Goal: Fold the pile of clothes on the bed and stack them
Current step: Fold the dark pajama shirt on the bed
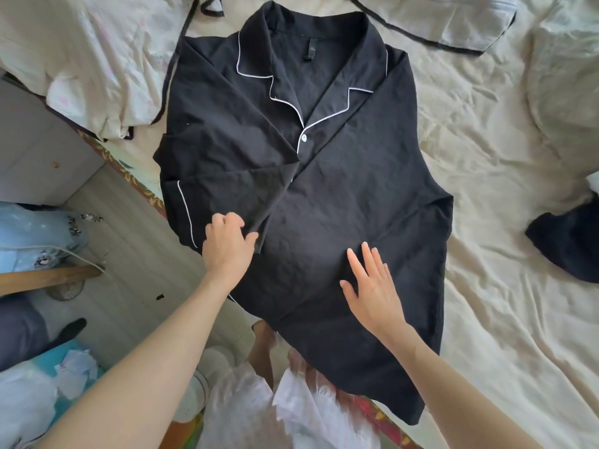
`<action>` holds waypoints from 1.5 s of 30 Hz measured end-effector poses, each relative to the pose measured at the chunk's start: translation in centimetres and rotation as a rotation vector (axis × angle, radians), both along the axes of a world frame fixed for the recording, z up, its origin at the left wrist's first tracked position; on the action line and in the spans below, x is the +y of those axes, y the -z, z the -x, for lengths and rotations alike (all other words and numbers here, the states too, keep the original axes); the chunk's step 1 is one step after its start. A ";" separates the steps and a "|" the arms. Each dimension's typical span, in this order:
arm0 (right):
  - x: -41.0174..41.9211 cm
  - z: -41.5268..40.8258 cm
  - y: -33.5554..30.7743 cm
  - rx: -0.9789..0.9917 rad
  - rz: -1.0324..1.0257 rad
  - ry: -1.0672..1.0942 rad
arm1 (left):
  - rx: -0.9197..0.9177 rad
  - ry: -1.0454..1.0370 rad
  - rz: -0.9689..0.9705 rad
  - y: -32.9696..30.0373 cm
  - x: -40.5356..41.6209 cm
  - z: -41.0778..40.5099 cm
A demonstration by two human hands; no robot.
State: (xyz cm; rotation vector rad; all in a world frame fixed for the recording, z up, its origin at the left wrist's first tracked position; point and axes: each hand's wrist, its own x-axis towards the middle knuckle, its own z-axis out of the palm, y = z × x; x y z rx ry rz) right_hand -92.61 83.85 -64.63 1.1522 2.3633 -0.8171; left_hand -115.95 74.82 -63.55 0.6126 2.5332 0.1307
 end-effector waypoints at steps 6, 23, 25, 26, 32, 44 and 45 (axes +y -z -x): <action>0.2 -1.0 0.1 0.036 0.005 0.028 | 0.169 0.299 -0.245 -2.0 2.3 -2.0; 1.2 -1.9 0.9 -0.036 -0.004 0.013 | -0.290 -0.474 -0.147 2.1 -0.7 2.1; 1.3 -2.0 0.7 0.026 0.047 0.060 | -0.120 -0.302 -0.092 0.9 -0.6 1.9; 1.4 -2.0 0.4 0.075 0.084 0.124 | -0.049 -0.212 -0.101 0.1 -0.5 1.4; 3.0 -1.9 -2.4 0.374 0.397 1.012 | -0.434 0.202 -0.410 -6.2 4.1 -6.4; 4.5 -3.9 -1.6 0.296 0.578 1.314 | -0.218 0.477 -0.067 -1.2 1.1 -7.4; 4.5 -3.5 -1.4 0.273 0.582 1.310 | -0.183 0.559 -0.027 -0.6 0.4 -7.7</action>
